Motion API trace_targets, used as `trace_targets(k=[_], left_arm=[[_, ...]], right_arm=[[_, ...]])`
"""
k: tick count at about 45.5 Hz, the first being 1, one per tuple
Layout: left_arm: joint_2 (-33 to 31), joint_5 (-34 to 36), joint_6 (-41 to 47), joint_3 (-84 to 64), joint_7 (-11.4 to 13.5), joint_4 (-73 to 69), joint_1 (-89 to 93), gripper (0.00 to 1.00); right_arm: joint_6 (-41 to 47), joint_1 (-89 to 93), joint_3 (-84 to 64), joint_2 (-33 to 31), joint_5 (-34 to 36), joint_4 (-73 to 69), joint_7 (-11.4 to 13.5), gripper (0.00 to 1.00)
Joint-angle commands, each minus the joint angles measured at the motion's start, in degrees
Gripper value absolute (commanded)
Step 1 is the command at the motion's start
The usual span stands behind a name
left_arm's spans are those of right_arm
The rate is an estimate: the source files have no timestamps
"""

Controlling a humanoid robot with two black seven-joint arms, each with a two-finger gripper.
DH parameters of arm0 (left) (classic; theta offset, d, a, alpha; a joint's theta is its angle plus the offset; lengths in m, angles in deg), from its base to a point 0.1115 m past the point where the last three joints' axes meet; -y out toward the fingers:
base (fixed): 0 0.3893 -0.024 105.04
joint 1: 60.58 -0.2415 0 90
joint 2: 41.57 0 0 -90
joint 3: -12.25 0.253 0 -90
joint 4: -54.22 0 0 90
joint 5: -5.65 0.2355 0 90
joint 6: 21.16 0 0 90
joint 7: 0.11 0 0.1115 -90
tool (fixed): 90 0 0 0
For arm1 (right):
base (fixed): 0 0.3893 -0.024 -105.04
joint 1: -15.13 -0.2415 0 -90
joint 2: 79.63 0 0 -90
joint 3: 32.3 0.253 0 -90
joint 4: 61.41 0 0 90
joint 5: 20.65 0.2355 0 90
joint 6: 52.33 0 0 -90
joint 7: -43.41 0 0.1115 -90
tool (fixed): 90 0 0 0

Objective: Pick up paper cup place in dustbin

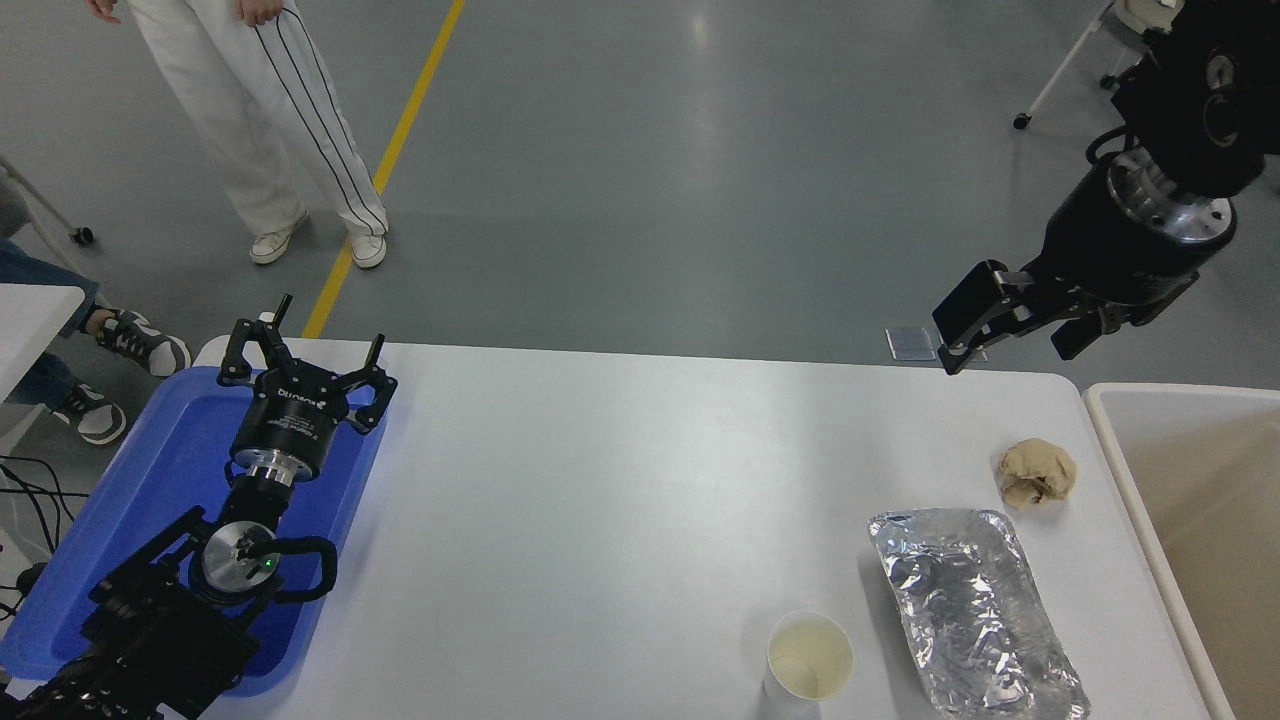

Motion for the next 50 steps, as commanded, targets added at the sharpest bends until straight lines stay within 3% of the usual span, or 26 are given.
trace_targets(k=[1, 10, 26, 46, 50], left_arm=[[0.00, 0.00, 0.00, 0.00, 0.00, 0.00, 0.00, 1.00], [0.00, 0.00, 0.00, 0.00, 0.00, -0.09, 0.00, 1.00], [0.00, 0.00, 0.00, 0.00, 0.00, 0.00, 0.00, 1.00], [0.00, 0.00, 0.00, 0.00, 0.00, 0.00, 0.00, 1.00], [0.00, 0.00, 0.00, 0.00, 0.00, 0.00, 0.00, 1.00]], right_arm=[[0.03, -0.98, -3.84, 0.16, -0.23, -0.21, 0.72, 1.00], [0.03, -2.21, -11.23, -0.45, 0.21, -0.38, 0.72, 1.00], [0.03, -1.68, -11.32, -0.10, 0.21, -3.63, 0.99, 1.00], [0.03, 1.57, -2.53, -0.37, 5.83, -6.27, 0.90, 1.00], [0.03, 2.27, -2.36, -0.37, 7.41, -6.01, 0.90, 0.94]])
